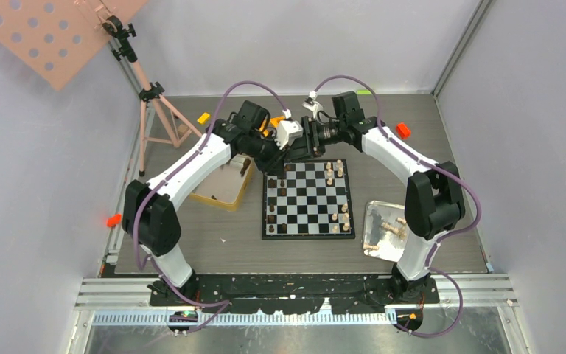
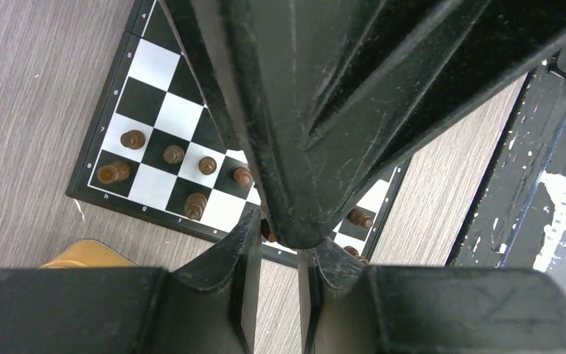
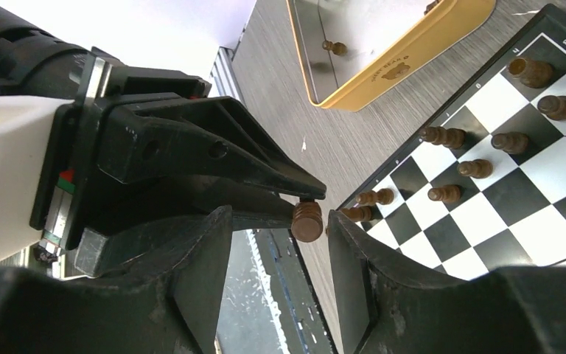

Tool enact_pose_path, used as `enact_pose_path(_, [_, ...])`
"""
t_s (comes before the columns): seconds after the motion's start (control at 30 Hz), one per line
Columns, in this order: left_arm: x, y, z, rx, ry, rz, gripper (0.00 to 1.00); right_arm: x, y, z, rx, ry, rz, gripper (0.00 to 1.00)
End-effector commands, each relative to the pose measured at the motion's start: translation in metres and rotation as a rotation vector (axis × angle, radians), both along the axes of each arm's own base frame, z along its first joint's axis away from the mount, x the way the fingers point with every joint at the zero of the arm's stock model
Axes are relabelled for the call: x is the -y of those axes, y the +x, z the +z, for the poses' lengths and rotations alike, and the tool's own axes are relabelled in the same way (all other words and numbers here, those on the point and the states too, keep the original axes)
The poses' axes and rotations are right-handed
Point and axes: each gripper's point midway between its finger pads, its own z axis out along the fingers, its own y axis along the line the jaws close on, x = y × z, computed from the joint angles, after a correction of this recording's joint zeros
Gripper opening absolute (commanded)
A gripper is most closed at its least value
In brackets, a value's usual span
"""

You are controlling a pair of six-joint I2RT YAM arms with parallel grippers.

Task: Set up the chess pieces on the board
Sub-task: Place the chess piece on the chessboard.

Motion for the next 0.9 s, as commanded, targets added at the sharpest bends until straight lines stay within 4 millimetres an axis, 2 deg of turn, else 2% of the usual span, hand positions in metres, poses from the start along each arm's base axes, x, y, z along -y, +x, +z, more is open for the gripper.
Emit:
enact_pose_path(0.0, [0.006, 0.014, 0.015, 0.076, -0.014, 0.021, 0.04, -0.006, 0.001, 0.007, -0.013, 0.067, 0.033, 0.56])
enact_pose_path(0.23, [0.005, 0.014, 0.017, 0.086, -0.016, 0.028, 0.04, -0.008, 0.002, -0.011, -0.061, 0.049, 0.035, 0.55])
enact_pose_path(0.43, [0.005, 0.016, 0.017, 0.097, -0.017, 0.033, 0.04, -0.011, 0.0, -0.019, -0.08, 0.049, 0.049, 0.52])
enact_pose_path(0.63, [0.005, 0.02, 0.016, 0.104, -0.008, 0.041, 0.04, -0.016, -0.005, -0.018, -0.092, 0.068, 0.076, 0.44])
enact_pose_path(0.87, [0.006, 0.022, 0.014, 0.1, -0.01, 0.043, 0.04, -0.018, -0.006, -0.019, -0.102, 0.078, 0.089, 0.25])
